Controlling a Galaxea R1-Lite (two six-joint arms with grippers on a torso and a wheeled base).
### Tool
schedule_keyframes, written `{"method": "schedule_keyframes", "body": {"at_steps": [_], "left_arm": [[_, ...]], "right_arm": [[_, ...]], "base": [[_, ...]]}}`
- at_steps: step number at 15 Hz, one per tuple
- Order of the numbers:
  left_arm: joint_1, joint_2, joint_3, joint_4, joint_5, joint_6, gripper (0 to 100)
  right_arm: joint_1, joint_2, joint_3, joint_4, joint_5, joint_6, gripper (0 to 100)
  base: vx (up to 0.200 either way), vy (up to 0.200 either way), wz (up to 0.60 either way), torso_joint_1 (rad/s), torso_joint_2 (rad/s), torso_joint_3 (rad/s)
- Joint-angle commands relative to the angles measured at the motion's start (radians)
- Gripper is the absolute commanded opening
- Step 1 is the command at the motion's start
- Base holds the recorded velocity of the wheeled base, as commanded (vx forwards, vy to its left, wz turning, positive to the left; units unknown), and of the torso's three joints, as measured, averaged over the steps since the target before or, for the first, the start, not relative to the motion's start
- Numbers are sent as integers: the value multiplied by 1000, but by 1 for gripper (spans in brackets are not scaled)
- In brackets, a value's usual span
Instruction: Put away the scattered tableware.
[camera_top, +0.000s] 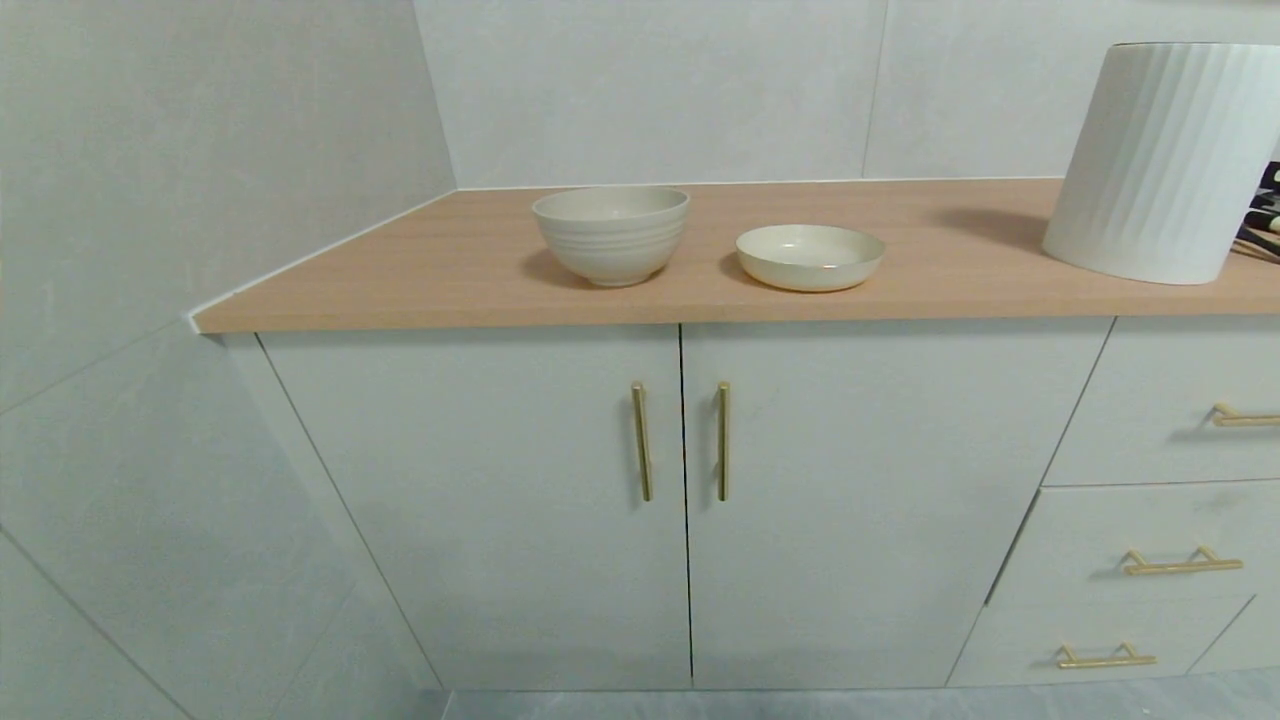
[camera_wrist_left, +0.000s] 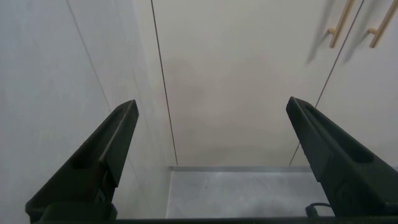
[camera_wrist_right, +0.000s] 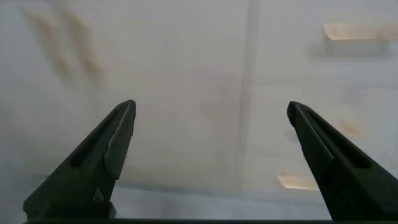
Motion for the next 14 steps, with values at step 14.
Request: {"method": "schedule_keyframes", "body": {"at_steps": [14], "left_arm": [[0,2,-1,1,0,8,100]], "right_arm": [[452,1569,-637,-385,354,135,100]], "base": [[0,0,0,0,0,0]]}}
